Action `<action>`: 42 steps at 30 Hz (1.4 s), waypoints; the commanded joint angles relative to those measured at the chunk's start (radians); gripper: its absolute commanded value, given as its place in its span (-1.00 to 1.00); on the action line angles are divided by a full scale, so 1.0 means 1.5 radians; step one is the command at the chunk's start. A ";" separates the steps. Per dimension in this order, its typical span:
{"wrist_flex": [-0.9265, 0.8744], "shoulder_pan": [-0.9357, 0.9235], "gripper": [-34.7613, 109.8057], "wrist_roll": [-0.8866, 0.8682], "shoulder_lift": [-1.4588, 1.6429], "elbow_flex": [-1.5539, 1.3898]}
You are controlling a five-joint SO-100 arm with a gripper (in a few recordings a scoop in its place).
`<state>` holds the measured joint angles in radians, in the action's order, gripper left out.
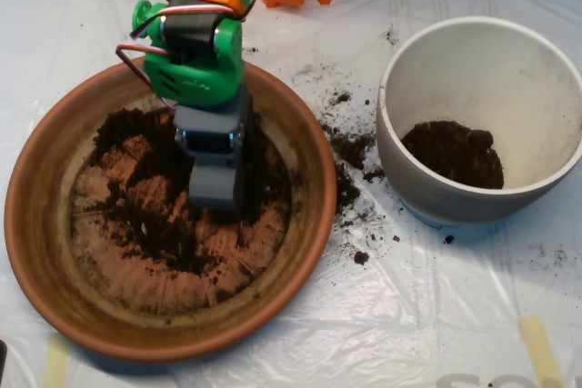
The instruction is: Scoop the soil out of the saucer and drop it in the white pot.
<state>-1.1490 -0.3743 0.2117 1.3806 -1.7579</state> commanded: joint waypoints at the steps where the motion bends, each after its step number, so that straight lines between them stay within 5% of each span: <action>1: 0.020 -0.024 -0.23 0.002 0.042 -0.029; 21: 0.139 0.009 -0.27 0.015 0.167 -0.193; 42: 0.047 -0.002 -0.52 0.064 0.133 -0.117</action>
<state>-1.0324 -0.3682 0.2930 1.5478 -1.9942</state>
